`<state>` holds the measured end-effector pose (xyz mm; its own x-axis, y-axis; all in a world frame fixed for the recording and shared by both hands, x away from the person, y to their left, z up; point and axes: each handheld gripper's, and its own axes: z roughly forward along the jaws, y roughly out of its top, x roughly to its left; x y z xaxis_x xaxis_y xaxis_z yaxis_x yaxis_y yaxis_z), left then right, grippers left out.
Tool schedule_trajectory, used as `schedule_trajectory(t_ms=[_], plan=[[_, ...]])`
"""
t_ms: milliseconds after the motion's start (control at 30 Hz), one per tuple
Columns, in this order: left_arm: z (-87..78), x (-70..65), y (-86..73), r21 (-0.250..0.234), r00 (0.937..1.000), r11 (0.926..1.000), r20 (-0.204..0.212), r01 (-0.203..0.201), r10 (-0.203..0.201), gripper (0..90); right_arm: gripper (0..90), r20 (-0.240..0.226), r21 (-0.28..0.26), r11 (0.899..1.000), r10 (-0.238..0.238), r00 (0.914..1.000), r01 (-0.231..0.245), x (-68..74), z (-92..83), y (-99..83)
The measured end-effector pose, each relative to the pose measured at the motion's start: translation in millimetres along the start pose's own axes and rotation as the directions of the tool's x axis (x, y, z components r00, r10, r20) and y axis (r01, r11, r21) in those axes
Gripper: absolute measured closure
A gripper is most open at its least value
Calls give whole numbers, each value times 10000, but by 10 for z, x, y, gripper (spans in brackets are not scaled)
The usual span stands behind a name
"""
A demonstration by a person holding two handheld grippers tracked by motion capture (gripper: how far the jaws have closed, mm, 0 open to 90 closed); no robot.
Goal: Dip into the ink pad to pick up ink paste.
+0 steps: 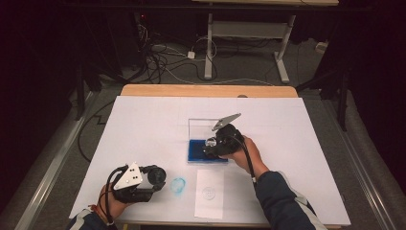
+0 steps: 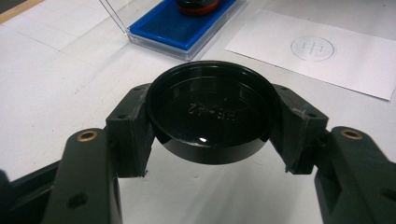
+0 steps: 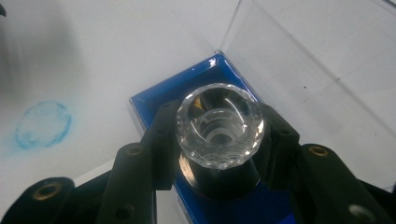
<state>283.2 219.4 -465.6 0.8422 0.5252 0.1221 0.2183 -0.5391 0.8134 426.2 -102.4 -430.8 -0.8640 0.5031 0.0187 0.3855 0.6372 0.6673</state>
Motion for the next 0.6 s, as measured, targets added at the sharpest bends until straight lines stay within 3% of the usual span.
schedule_trajectory(t_ms=[233,600], plan=[[0,0,-1,13,10000,10000,30,-5,5,365,573,-356,-377,9978,525,9980,-538,-61,5,-81],[4,-12,5,25,10000,10000,32,-31,31,365,574,-328,-360,9979,536,9980,-548,-55,13,-88]])
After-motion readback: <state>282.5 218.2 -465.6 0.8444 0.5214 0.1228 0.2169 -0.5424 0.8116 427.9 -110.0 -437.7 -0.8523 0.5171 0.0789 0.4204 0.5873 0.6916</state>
